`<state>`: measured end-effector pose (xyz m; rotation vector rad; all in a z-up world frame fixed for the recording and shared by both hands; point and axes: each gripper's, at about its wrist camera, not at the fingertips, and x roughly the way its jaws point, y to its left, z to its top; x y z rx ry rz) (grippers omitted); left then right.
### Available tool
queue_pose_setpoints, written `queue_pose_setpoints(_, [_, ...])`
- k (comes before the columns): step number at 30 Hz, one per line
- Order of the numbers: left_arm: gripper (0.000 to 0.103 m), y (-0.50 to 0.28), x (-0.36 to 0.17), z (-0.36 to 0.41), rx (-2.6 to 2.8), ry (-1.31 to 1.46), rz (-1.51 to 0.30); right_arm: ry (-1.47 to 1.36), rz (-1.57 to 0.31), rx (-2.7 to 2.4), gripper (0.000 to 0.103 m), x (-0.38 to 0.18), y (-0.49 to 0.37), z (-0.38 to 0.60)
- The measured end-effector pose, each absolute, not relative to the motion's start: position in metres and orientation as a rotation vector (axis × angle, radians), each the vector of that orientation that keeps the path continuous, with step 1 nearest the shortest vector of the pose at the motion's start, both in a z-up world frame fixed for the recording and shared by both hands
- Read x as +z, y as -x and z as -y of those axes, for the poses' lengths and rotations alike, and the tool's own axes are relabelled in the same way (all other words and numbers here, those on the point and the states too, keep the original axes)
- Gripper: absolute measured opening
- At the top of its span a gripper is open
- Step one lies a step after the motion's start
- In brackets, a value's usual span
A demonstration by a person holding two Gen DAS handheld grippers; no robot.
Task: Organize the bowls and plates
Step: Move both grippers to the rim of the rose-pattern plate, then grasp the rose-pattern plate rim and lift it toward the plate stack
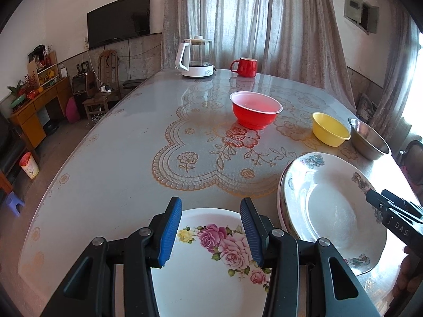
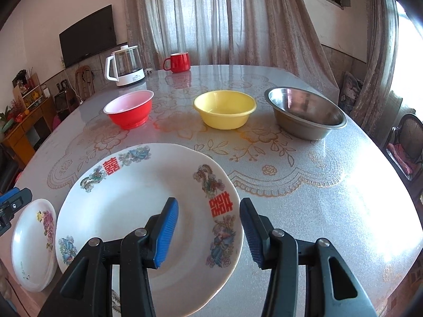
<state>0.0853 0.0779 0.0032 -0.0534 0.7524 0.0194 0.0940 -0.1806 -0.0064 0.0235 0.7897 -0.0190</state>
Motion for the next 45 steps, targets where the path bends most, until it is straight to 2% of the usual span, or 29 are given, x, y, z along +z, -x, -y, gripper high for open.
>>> queue_pose_setpoints(10, [0.047, -0.084, 0.001, -0.088, 0.04, 0.067, -0.756, -0.062, -0.733, 0.244, 0.05, 0.018, -0.077, 0.151])
queue_pose_setpoints(18, [0.047, -0.085, 0.001, -0.128, 0.094, 0.142, -0.755, -0.139, -0.894, 0.721, 0.05, 0.012, -0.061, 0.092])
queue_pose_setpoints(28, [0.05, -0.072, -0.021, -0.183, 0.034, 0.225, -0.798, -0.129, -1.064, 0.797, 0.047, -0.03, -0.046, 0.062])
queue_pose_setpoints(30, [0.05, -0.067, -0.026, -0.185, 0.004, 0.228, -0.807, -0.112, -1.071, 0.785, 0.04, -0.035, -0.047, 0.056])
queue_pose_setpoints(35, [0.05, -0.059, -0.041, -0.178, -0.051, 0.197, -0.841, 0.004, -1.054, 0.732, 0.039, -0.04, -0.049, 0.043])
queue_pose_setpoints(38, [0.05, -0.058, -0.047, -0.172, -0.077, 0.189, -0.856, 0.038, -1.057, 0.696, 0.033, -0.041, -0.054, 0.038])
queue_pose_setpoints(40, [0.048, -0.058, -0.048, -0.168, -0.07, 0.171, -0.849, 0.078, -1.063, 0.664, 0.033, -0.041, -0.057, 0.032])
queue_pose_setpoints(42, [0.039, -0.059, -0.049, -0.164, -0.061, 0.141, -0.844, 0.118, -1.057, 0.634, 0.034, -0.041, -0.057, 0.026])
queue_pose_setpoints(45, [0.037, -0.058, -0.05, -0.157, -0.077, 0.113, -0.831, 0.172, -1.04, 0.594, 0.036, -0.042, -0.054, 0.019])
